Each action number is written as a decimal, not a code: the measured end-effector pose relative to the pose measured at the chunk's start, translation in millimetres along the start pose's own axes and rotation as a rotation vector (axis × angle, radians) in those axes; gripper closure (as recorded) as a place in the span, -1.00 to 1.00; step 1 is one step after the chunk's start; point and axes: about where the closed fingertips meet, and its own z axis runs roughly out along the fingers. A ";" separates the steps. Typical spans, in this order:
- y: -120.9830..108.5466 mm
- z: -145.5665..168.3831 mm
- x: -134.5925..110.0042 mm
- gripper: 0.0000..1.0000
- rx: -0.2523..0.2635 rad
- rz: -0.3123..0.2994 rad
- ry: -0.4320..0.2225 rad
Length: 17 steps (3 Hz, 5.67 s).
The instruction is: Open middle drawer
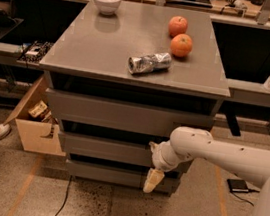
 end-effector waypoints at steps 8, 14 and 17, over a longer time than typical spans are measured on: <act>-55.0 66.3 47.8 0.41 0.069 0.108 -0.025; -53.2 64.9 45.1 -0.26 0.063 0.107 -0.026; -11.0 63.0 89.3 -1.00 0.019 0.216 0.034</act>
Offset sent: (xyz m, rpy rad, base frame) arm 0.0598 -0.0256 -0.0309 0.0210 -0.1549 -0.1464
